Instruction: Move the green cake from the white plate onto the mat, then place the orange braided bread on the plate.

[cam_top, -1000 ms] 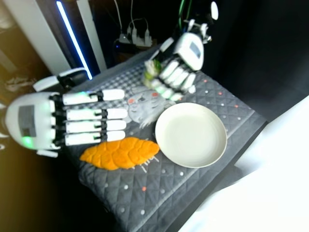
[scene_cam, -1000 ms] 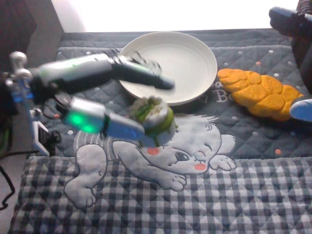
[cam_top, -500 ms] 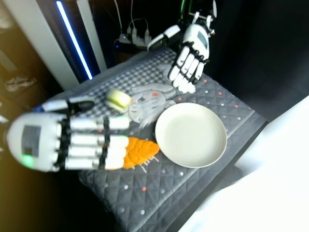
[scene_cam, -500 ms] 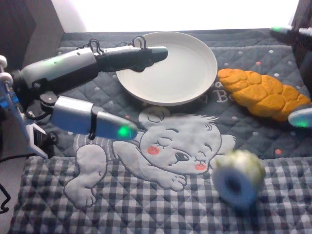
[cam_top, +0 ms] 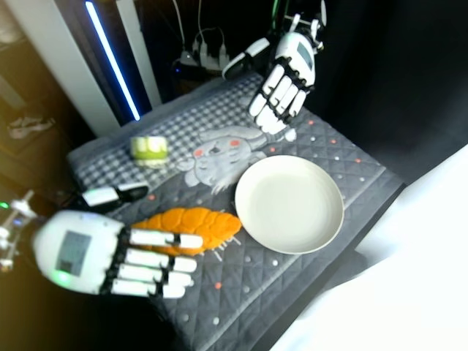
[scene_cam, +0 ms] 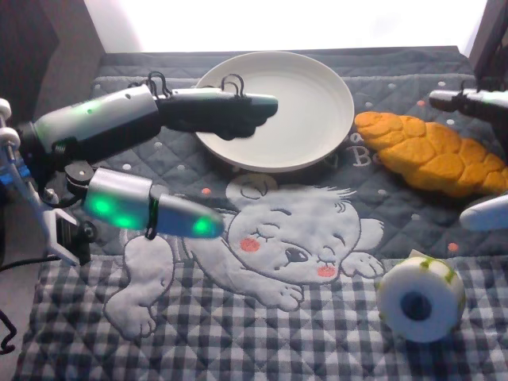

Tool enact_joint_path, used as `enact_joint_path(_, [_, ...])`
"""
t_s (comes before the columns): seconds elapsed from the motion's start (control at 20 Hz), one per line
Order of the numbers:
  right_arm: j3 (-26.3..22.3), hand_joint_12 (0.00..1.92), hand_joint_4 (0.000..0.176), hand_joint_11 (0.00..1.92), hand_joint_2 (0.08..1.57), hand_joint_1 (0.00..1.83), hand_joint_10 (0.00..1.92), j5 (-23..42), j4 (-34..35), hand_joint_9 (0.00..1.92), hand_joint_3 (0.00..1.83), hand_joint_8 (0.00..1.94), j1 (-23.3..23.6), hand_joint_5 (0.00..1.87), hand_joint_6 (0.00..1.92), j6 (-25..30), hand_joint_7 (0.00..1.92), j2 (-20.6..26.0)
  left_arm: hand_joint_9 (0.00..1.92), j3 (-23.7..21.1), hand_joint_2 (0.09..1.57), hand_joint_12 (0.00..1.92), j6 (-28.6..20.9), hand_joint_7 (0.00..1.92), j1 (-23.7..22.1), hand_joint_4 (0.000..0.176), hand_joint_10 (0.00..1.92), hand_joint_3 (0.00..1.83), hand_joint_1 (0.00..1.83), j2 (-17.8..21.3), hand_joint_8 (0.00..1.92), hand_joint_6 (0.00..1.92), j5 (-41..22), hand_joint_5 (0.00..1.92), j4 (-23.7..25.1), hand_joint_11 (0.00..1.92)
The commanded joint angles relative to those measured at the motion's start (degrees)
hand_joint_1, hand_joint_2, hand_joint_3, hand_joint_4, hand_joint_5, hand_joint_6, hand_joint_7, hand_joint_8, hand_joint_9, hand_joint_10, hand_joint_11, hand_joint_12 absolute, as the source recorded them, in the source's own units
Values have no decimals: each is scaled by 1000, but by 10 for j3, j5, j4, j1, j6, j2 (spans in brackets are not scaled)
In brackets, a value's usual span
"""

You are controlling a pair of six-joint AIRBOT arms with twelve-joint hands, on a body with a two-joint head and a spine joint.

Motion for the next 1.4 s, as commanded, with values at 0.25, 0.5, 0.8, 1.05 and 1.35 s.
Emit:
enact_joint_path(0.25, [23,49,153,280,663,640,20,35,26,182,0,16,7,107,4,6,221,-12,186,-4,1442,172,-4,249,-3,0,7,0,300,5,5,5,-71,280,-29,74])
enact_joint_path(0.5, [34,495,0,724,956,1261,51,20,26,974,5,30,11,837,18,8,951,-30,296,-8,1320,208,-1,338,-2,110,6,0,340,5,5,4,-73,342,-29,189])
enact_joint_path(0.8, [36,1123,0,990,1010,1392,914,21,23,1236,0,472,13,1205,297,8,1285,-33,224,-8,1480,202,-1,270,2,25,0,20,14,5,0,1,-72,295,-32,89])
enact_joint_path(1.05, [37,1036,0,901,998,1413,869,29,23,1250,0,394,17,1259,170,9,1309,-32,193,-9,1505,199,3,288,10,49,0,0,14,5,4,9,-73,352,-40,32])
enact_joint_path(1.35, [39,1205,0,1039,1031,1320,828,36,-31,1236,0,770,85,1216,273,23,1219,-28,237,-16,1495,363,7,289,28,26,6,0,0,17,5,4,-84,351,-56,19])
